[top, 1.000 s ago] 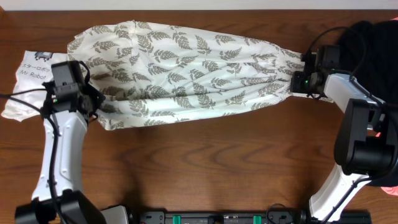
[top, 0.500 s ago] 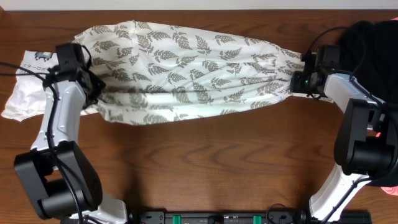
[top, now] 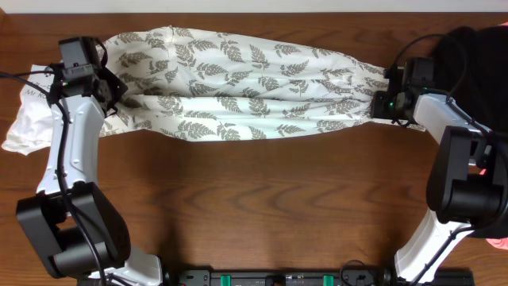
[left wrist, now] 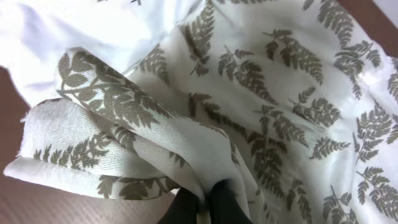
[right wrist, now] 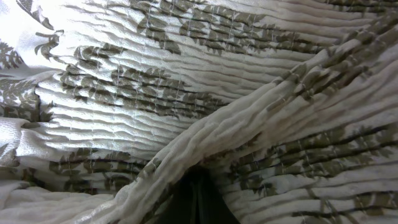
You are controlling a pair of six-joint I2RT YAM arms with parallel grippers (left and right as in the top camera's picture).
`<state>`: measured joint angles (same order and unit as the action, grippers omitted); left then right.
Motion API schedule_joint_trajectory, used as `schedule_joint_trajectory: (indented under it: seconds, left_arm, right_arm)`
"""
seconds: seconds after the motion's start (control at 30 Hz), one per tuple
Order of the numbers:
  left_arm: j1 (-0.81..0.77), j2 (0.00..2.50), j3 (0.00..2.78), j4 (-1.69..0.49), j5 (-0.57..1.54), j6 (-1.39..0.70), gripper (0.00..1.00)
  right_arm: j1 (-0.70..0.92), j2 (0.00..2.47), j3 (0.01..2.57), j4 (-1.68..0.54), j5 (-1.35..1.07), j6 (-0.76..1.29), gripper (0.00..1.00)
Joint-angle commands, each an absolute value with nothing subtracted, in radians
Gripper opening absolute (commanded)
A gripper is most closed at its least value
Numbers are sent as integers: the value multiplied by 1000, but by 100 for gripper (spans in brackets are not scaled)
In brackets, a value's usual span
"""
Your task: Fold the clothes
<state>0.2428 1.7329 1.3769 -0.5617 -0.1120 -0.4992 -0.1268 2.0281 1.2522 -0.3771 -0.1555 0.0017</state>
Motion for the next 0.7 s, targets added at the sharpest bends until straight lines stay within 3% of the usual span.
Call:
schedule_joint_trajectory:
  seconds: [0.0, 0.67]
  left_arm:
    - [238, 1762, 1397, -537, -143, -482, 6]
    - [186, 1905, 1397, -359, -154, -481, 6]
  right_arm:
    - [-126, 2095, 1227, -400, -78, -25, 1]
    - [-126, 2095, 1227, -395, -56, -24, 1]
